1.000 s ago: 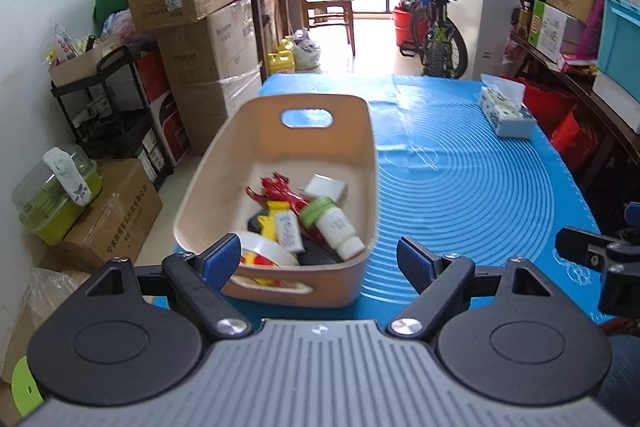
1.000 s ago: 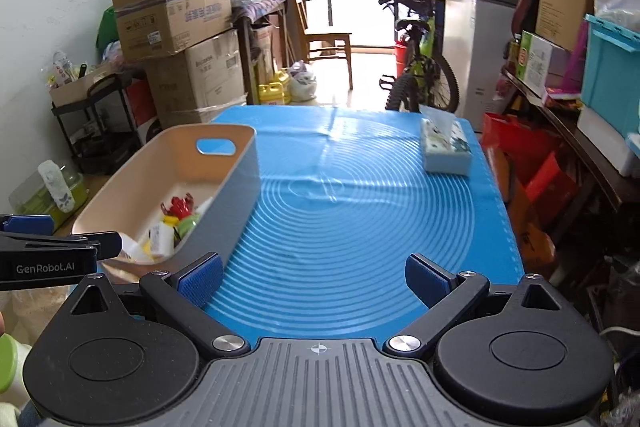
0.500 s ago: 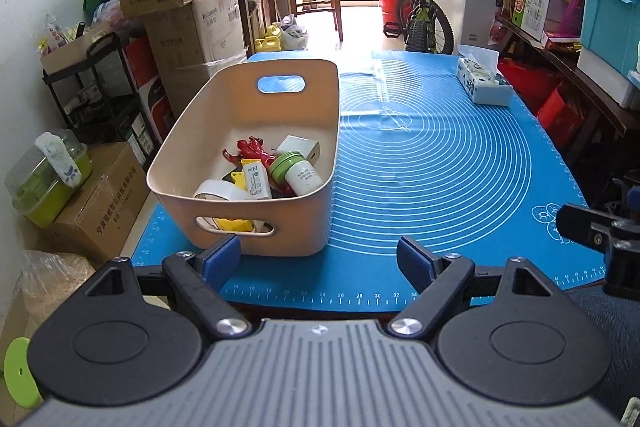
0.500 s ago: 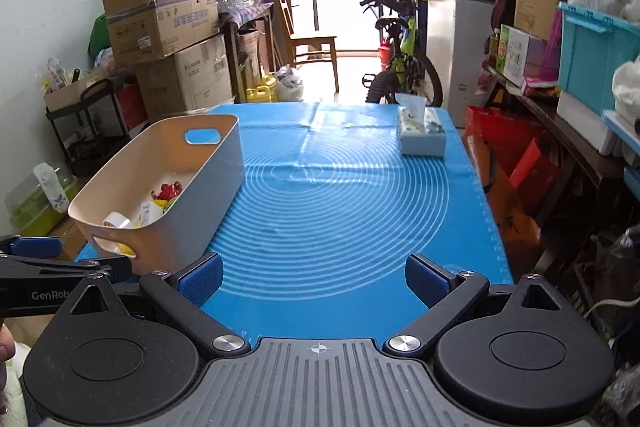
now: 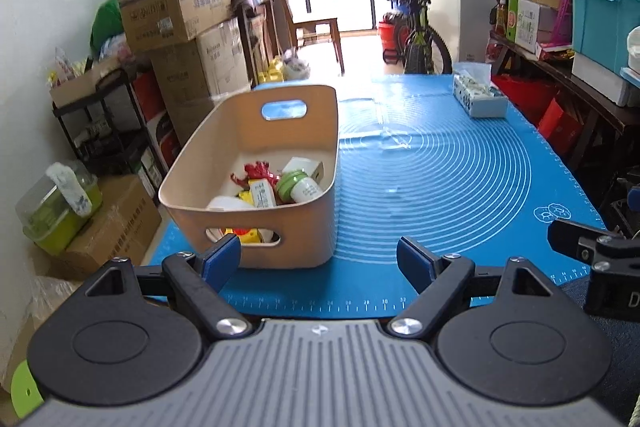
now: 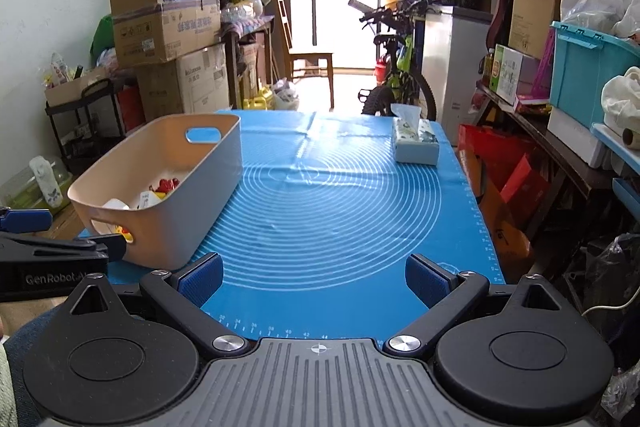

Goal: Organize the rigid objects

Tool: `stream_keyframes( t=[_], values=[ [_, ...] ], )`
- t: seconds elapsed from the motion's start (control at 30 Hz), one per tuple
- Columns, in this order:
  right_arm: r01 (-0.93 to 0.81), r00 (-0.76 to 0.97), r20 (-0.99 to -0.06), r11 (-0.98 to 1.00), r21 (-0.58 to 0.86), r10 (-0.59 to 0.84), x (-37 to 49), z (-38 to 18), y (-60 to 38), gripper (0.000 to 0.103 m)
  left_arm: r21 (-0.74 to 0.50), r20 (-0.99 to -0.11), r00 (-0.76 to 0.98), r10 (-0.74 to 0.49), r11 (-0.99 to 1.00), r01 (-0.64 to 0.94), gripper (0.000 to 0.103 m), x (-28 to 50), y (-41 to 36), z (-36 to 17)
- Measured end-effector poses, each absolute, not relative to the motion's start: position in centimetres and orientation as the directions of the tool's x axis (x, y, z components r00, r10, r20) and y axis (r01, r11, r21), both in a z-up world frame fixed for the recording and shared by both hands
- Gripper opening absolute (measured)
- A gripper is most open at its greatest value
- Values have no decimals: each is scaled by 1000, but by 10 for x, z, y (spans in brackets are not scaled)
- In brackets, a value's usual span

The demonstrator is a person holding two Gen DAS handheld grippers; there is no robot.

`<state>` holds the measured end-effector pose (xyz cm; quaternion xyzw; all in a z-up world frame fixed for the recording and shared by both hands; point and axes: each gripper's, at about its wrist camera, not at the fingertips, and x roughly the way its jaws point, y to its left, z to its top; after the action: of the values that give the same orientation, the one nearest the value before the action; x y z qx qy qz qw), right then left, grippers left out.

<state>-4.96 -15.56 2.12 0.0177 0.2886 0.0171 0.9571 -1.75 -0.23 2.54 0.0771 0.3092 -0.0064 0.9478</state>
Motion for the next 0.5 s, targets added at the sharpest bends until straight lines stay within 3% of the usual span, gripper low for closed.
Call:
stream_keyframes(
  t=[0.5],
  values=[
    [-11,848,-530,1000,0,9,-55,18,-146,97,118,-583,812,15,991,66,85,-16,-1,18]
  ],
)
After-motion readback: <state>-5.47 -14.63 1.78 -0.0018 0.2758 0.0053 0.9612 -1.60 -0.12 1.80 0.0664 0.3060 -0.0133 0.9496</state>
